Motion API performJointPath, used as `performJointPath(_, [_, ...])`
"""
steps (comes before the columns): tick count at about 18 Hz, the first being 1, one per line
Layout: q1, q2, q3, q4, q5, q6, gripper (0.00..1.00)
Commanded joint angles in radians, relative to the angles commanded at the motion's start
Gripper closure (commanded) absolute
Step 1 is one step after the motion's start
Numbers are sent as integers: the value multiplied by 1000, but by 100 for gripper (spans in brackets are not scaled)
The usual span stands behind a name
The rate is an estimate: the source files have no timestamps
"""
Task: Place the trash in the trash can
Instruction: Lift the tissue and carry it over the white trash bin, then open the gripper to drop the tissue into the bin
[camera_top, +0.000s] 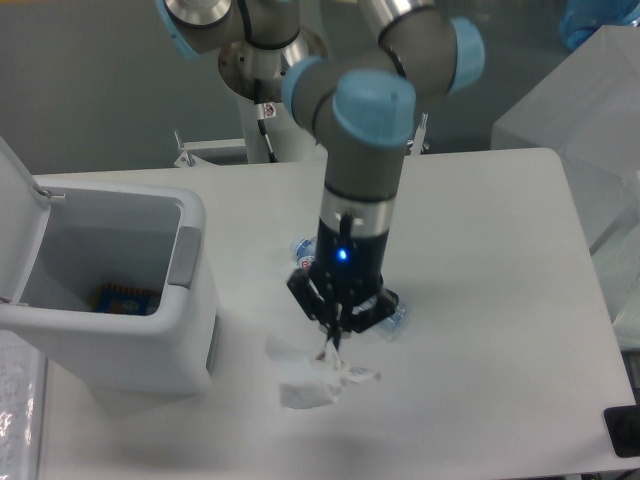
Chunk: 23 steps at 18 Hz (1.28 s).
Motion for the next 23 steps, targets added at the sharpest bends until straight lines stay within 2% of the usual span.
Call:
performJointPath(5, [-18, 115, -60, 0, -98, -23, 100])
performJointPath(8, [-50, 183, -129, -2, -121, -19, 100])
performJointPath(9, [-66, 204, -155, 0, -121, -17, 91])
performJointPath(11, [-100, 227, -183, 2, -120, -19, 50])
performJointPath(12, [-115, 227, -183, 2, -120, -20, 26])
performJointPath(13, [-129, 226, -180, 3, -120, -19, 6])
performJointPath(14, [-135, 224, -175, 3, -120, -19, 1])
performJointPath(23, [-138, 206, -167, 5, -115, -11, 0])
